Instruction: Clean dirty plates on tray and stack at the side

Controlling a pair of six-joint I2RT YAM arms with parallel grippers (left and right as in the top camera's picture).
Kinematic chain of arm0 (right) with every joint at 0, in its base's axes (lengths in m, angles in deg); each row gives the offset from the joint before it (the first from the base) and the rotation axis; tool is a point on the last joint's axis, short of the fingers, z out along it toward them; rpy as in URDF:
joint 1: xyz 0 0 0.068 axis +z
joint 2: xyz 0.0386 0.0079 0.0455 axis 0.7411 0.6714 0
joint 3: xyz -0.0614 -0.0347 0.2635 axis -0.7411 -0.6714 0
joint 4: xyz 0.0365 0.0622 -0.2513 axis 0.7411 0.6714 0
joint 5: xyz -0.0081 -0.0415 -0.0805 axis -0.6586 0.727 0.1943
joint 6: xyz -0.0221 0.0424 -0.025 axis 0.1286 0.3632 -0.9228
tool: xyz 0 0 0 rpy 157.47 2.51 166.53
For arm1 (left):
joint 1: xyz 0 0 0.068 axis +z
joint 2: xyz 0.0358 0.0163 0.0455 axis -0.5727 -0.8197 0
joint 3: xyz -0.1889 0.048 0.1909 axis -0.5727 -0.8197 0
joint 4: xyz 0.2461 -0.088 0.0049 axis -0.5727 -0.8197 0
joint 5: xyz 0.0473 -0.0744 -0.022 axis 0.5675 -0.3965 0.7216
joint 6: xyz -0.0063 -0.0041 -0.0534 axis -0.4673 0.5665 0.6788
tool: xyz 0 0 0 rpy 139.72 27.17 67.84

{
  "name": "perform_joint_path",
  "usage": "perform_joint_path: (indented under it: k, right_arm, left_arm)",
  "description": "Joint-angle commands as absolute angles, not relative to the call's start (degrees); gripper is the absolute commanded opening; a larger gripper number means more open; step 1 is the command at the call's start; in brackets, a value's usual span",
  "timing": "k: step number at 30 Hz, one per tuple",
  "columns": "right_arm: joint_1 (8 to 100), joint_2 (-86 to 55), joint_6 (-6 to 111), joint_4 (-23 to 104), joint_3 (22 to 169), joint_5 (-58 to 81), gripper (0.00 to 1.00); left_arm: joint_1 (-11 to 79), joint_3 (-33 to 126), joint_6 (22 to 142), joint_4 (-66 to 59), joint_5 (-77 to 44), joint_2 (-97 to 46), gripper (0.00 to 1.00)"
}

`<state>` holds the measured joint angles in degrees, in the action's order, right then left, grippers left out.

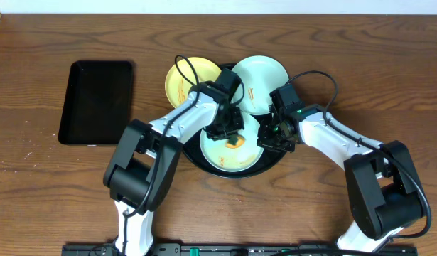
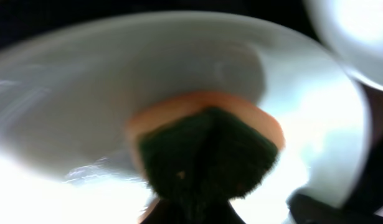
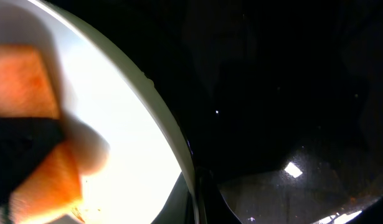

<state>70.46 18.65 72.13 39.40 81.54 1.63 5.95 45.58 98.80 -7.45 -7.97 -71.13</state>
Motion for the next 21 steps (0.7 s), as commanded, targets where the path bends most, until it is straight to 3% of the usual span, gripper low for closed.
perform_joint_path:
  k: [1,11,21]
  right_arm:
    - [70.42,19.55,71.92,39.31,81.22,2.59,0.01]
    - [70.42,19.55,71.96,36.91,81.22,2.42,0.01]
    - [70.42,19.57,71.92,33.45,81.22,4.80,0.13]
  left_arm:
    - [8.07,46.34,98.54,-10.95,1.37,-69.23,0.07]
    - [9.79,46.63,98.47,-16.65,8.71,-52.12,0.08]
    - [10.30,46.52,98.01,-18.05,9.10,-49.91,0.08]
